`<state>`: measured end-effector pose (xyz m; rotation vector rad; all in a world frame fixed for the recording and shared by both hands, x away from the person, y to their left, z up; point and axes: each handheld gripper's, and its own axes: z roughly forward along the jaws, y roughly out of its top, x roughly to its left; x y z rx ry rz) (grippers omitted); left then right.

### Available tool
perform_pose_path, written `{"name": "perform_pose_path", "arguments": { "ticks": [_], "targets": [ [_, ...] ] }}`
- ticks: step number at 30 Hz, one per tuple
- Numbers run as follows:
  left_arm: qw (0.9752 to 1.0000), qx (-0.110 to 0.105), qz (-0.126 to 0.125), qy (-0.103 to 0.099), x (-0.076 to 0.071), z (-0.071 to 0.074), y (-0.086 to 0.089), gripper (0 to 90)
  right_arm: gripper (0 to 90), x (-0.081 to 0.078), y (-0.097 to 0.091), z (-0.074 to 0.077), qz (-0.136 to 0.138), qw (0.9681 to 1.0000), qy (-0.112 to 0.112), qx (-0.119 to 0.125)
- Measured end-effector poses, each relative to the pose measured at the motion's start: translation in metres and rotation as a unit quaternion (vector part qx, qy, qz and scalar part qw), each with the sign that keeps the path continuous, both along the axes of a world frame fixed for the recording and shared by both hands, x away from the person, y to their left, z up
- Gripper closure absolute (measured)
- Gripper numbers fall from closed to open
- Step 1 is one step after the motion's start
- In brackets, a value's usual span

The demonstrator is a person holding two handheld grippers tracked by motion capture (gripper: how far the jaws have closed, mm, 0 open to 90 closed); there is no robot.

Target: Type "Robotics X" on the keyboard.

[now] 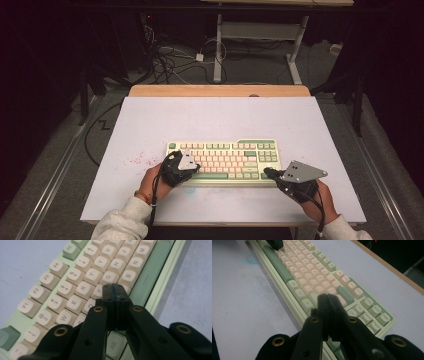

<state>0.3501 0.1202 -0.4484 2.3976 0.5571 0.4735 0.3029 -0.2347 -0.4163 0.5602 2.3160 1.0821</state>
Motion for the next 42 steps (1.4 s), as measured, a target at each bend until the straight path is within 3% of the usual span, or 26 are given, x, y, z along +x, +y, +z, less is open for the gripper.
{"name": "perform_pose_path", "arguments": {
  "ticks": [33, 42],
  "targets": [
    [0.9982, -0.034, 0.028, -0.042, -0.011, 0.02, 0.022, 82.9, 88.6, 0.0, -0.001, 0.001, 0.001, 1.0, -0.003, 0.003],
    [0.9981, -0.032, 0.029, -0.043, -0.011, 0.021, 0.024, 83.0, 88.4, 0.0, -0.001, 0.001, 0.001, 1.0, -0.003, 0.002]
  ]
}}
